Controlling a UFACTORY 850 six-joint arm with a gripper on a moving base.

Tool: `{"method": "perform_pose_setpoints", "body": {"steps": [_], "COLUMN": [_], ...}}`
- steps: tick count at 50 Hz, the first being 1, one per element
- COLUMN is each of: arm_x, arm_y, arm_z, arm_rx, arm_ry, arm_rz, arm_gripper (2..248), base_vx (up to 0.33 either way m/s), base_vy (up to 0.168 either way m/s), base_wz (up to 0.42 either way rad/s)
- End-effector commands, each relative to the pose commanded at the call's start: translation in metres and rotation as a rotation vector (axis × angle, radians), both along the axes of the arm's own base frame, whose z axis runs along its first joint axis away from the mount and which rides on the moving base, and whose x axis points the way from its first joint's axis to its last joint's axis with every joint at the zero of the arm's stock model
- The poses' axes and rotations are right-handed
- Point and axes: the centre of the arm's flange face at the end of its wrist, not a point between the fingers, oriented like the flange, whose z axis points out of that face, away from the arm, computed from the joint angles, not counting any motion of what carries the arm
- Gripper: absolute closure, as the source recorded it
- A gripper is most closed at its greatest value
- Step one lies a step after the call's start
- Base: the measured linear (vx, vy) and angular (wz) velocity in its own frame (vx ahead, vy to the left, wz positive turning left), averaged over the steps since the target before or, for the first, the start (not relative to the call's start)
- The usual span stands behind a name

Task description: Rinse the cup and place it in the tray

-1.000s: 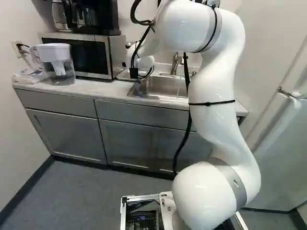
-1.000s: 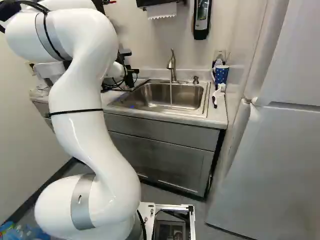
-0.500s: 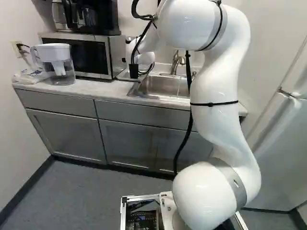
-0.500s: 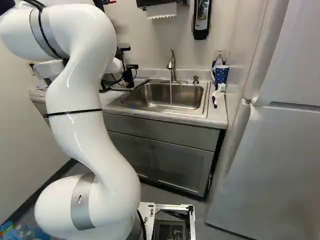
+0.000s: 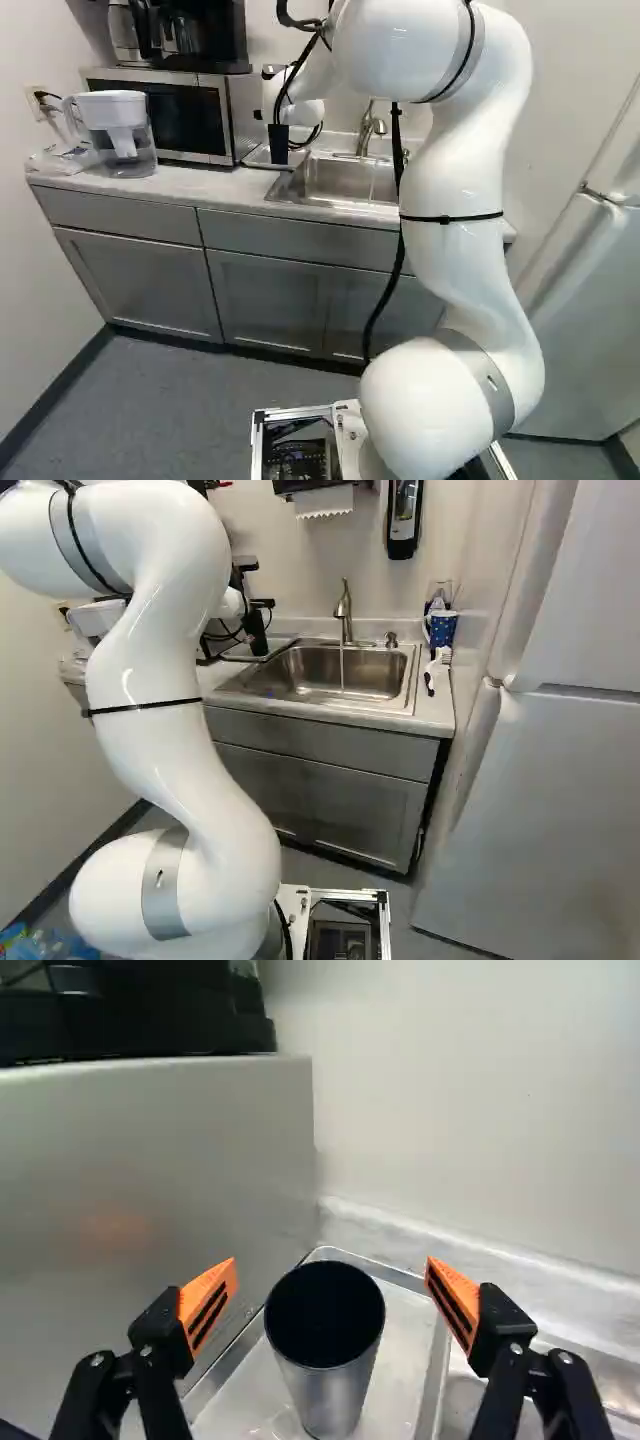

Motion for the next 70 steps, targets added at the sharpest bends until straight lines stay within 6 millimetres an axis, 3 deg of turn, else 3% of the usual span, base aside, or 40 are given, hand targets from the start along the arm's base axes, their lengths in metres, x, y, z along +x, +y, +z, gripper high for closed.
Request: {"method": "perform_pose_setpoints", "body": {"steps": [15, 70], "arm_x": [-0.001, 0.007], "arm_y": [-0.01, -0.099], "arm_z": [0.018, 0.075], "arm_rx": [0.007, 0.022], "arm_ry": [-0.026, -0.119], "arm_rz": [-0.014, -0.143], "arm_gripper": [3, 3], "base_vx": [0.0, 0.0], "base_vy": [0.0, 0.0], "base_wz": [0.0, 0.0]}}
